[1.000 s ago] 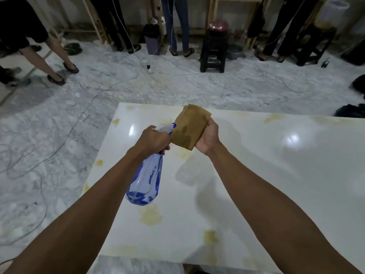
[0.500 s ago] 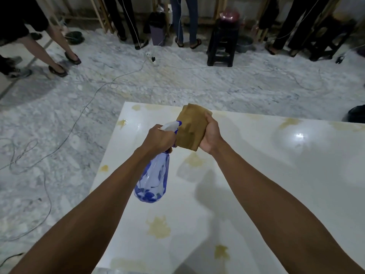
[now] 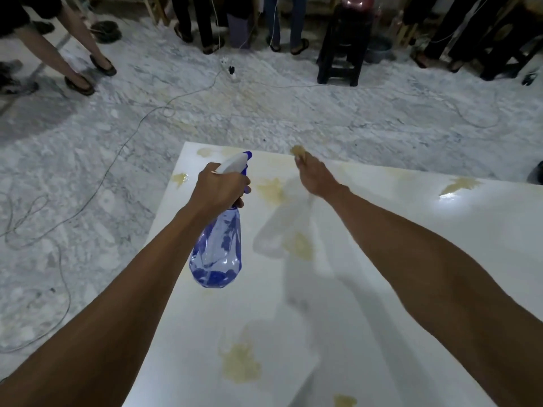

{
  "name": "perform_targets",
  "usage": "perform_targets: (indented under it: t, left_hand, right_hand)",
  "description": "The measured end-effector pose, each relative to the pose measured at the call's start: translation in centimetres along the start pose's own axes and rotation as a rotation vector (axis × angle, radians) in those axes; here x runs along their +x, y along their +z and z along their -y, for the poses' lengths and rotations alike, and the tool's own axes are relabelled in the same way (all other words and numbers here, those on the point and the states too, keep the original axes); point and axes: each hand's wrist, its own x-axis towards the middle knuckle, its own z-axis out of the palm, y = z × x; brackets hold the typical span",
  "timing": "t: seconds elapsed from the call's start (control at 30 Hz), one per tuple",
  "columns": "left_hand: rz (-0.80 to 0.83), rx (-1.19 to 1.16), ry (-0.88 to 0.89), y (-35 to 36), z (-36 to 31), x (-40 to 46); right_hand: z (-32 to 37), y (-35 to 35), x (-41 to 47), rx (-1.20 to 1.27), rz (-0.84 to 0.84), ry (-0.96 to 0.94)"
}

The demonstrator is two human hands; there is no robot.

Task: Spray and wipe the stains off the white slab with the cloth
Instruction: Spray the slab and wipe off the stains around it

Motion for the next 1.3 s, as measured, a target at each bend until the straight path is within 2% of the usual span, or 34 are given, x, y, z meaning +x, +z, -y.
perform_targets:
  t: [0.07,0.13,0.3,0.43,0.6,0.73,0.77,0.8,0.87,0.93,1.0,1.03,1.1,1.2,1.3]
  left_hand:
    - [-0.009,-0.017,-0.001,-0.5,1.0,0.4]
    - [-0.006,-0.036,0.005,-0.7,2.4,0.5]
    - [0.035,-0.001,-0.016,-1.1,6.2,-0.8]
    - [0.064,0.049,-0.029,-1.6,8.5,-4.3]
    - [0.140,0.068,-0.008,-2.6,10.2,-9.9]
    - [0.166,0.080,0.004,-3.3,10.9,-13.5]
    - [0.177,0.083,0.003,-3.4,10.9,-14.1]
    - [0.190,0.079,-0.004,-3.5,10.7,-14.5]
    - [0.209,0.065,-0.009,-3.6,10.0,-14.5]
    - [0.201,0.052,-0.004,-3.9,8.9,-13.3]
    - [0.175,0.038,0.019,-4.2,7.6,-11.1]
    - [0.159,0.030,0.033,-4.3,7.0,-9.8]
    - [0.130,0.003,0.050,-4.4,5.8,-7.2]
    - [0.090,-0.024,0.044,-4.7,4.9,-3.4]
    - [0.060,-0.005,0.040,-4.7,5.8,-0.1]
  right_hand:
    - [-1.5,3.3,1.6,-0.386,0.129,-0.014]
    - [-3.7,6.8,1.9,-0.577,0.261,-0.043]
    - [-6.1,10.8,-1.5,-0.536,0.250,-0.022]
    - [-6.5,11.8,-9.0,-0.483,0.180,-0.033]
    - [-7.7,15.8,-21.7,-0.583,0.268,0.051]
    - [-6.8,17.2,-29.3,-0.525,0.375,0.109]
    - [-6.0,16.6,-30.0,-0.438,0.418,0.147]
    - [-5.4,15.5,-30.0,-0.217,0.412,0.216]
    - [-4.0,12.4,-29.0,0.389,0.201,0.383]
    - [-3.5,8.7,-26.2,0.818,0.035,0.449]
    - [-2.7,5.1,-22.6,1.021,0.011,0.452]
    - [-1.9,3.8,-20.3,1.021,0.017,0.429]
    - [0.4,2.1,-15.0,0.849,-0.066,0.333]
    - [3.9,2.2,-6.0,0.356,-0.184,0.104]
    - [3.7,5.5,2.7,-0.122,-0.034,-0.017]
